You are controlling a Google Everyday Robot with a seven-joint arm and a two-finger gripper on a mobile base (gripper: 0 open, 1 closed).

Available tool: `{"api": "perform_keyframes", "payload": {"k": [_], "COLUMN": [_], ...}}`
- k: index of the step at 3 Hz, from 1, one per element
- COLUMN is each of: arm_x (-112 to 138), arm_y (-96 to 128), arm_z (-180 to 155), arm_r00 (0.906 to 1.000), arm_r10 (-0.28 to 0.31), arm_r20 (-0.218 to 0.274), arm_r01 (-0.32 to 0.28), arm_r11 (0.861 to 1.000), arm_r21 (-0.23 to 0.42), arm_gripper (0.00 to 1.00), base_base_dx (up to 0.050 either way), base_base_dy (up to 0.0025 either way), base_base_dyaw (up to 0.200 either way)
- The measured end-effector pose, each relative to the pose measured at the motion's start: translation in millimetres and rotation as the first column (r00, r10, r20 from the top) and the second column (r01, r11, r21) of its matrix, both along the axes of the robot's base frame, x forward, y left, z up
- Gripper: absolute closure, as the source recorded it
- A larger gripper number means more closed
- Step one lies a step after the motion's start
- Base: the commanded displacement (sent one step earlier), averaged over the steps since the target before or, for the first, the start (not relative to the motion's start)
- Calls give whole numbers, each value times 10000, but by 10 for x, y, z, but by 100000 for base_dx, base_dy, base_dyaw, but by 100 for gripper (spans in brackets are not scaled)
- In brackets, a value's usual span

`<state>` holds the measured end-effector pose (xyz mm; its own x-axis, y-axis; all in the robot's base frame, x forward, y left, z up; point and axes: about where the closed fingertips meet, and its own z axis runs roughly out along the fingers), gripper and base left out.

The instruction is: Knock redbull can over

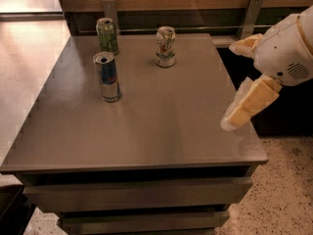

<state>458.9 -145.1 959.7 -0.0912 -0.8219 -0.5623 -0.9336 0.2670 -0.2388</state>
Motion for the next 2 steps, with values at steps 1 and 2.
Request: {"api": "perform_keyframes", "payload": {"k": [1, 2], "arm_x": [139, 308], "arm_y": [376, 709], "arm_z": [-40, -107], "arm_r00": [9981, 9941], "arm_r10": [475, 866], "arm_r20": [396, 660], "arm_r01": [-530, -1015], "arm_r11": [9869, 9566], "arm_r21": [1522, 2730], "arm_gripper": [0, 0], "base_base_dx": [0, 0], "base_base_dy": [0, 0], "base_base_dyaw": [0, 0]}}
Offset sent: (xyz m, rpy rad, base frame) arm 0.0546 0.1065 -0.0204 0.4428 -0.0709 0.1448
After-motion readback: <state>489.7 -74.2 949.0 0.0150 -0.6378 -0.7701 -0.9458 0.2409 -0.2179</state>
